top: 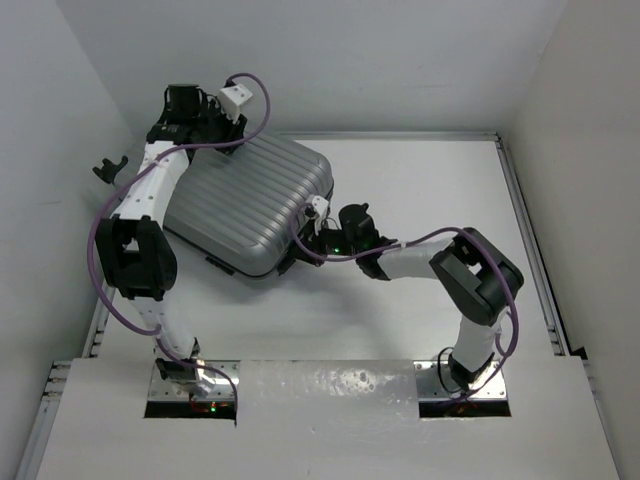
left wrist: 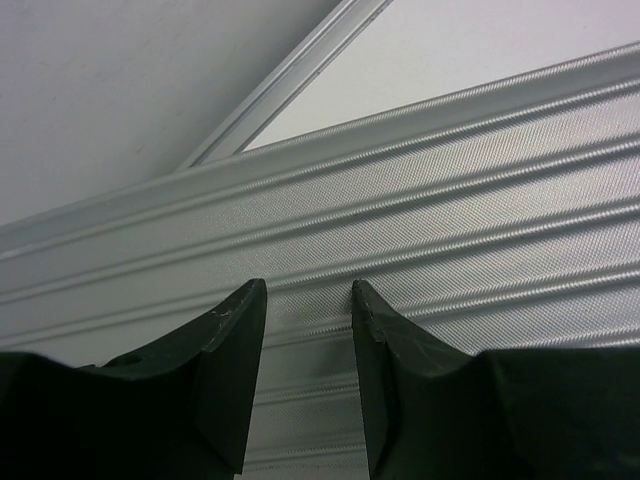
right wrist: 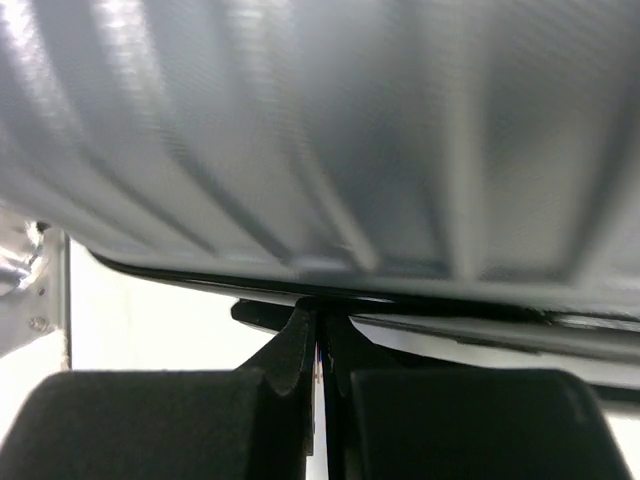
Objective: Pack the luggage
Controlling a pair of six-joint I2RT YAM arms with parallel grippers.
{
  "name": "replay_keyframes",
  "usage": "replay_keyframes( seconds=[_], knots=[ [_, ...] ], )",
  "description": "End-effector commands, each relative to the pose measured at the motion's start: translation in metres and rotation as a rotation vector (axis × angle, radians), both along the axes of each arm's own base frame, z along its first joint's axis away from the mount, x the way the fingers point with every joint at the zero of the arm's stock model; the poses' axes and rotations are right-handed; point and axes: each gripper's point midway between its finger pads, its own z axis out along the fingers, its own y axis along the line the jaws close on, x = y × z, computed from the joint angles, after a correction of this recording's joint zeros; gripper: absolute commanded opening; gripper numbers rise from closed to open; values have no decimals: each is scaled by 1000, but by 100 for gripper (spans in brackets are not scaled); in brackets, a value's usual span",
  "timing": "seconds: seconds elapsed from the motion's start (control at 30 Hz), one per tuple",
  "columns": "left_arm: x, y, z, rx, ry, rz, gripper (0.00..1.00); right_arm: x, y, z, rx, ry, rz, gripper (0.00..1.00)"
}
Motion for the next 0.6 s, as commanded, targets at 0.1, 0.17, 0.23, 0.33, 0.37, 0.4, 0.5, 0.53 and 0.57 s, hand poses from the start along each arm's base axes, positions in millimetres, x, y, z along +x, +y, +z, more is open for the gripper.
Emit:
replay_keyframes(
  seconds=[0.1, 0.17, 0.23, 0.33, 0.37, 0.4, 0.5, 0.53, 0.57],
  knots=[
    [-39, 2, -35, 112, 105, -77, 36, 105, -118, -15, -90, -10, -592, 0],
    [-50, 4, -52, 141, 140, -96, 36, 127, -147, -6, -85, -33, -694, 0],
    [-62, 5, -64, 161, 162, -115, 35, 154, -173, 9, -67, -75, -802, 0],
    [-75, 4, -75, 178, 184, -138, 35, 188, -192, 27, -46, -131, -884, 0],
    [-77, 5, -77, 179, 190, -141, 35, 201, -203, 30, -46, -143, -910, 0],
    [-79, 4, -79, 180, 196, -145, 35, 223, -203, 50, -22, -188, -915, 0],
    [-83, 2, -83, 175, 211, -152, 35, 261, -183, 60, 35, -215, -812, 0],
    [-83, 2, -83, 170, 214, -151, 35, 269, -176, 44, 21, -197, -787, 0],
    [-82, 2, -83, 171, 214, -153, 35, 275, -170, 47, 29, -202, -764, 0]
  ],
)
